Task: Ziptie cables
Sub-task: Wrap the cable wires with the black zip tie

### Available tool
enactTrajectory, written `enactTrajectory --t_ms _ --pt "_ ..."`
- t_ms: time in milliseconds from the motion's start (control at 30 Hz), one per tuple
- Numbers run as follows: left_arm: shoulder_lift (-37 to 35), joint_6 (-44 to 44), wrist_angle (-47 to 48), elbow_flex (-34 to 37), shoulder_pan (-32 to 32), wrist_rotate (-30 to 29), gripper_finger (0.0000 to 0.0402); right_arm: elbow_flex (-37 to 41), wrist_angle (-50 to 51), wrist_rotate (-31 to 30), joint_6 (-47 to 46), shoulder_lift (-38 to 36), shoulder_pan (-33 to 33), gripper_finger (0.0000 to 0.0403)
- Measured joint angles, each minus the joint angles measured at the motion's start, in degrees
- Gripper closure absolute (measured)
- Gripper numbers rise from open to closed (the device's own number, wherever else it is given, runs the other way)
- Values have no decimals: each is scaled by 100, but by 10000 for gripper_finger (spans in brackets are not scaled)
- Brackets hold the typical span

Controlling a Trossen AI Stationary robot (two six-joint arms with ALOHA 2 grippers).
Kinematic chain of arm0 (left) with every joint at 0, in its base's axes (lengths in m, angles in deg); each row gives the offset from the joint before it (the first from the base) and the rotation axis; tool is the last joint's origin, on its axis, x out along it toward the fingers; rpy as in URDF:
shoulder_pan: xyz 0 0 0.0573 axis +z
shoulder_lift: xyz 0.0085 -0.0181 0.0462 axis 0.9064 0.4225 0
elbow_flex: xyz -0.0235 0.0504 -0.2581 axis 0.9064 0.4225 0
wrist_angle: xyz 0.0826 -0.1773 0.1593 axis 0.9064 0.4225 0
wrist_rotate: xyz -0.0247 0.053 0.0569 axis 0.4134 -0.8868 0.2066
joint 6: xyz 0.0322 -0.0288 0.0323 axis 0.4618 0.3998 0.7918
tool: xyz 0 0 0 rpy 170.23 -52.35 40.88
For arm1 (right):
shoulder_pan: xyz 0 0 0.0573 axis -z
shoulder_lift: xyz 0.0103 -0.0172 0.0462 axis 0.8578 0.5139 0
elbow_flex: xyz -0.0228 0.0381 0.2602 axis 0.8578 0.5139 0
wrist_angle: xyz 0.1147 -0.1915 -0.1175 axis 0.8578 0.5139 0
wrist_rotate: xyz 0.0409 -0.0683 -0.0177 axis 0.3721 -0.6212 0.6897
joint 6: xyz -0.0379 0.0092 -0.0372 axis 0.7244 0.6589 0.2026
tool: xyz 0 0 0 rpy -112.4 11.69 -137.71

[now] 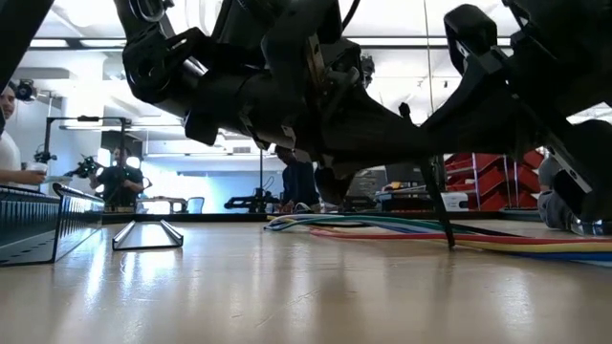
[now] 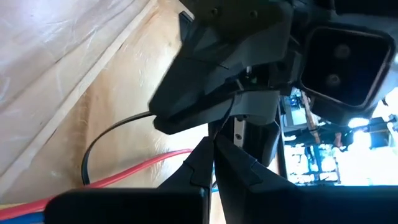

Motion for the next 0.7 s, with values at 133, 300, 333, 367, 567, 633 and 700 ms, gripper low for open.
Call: enactTrajectory --t_ms 133,300,333,367,567,633,700 --pt "-37 -20 27 0 0 40 398 -140 0 -12 238 0 -22 403" --pt "-44 -41 40 2 0 118 401 -237 12 -20 460 0 -43 403" --pt "-44 -43 43 2 0 124 401 -248 10 -20 491 0 -50 403" --pt "-44 -45 49 2 0 125 401 -257 9 -20 519 0 -53 403" --pt "-46 -96 48 17 0 125 401 -265 83 -29 534 0 -98 403" --pt "-46 -100 52 41 0 121 401 -265 179 -90 506 0 -101 403" --pt "-46 -107 52 59 4 118 401 -265 282 -121 475 0 -101 403"
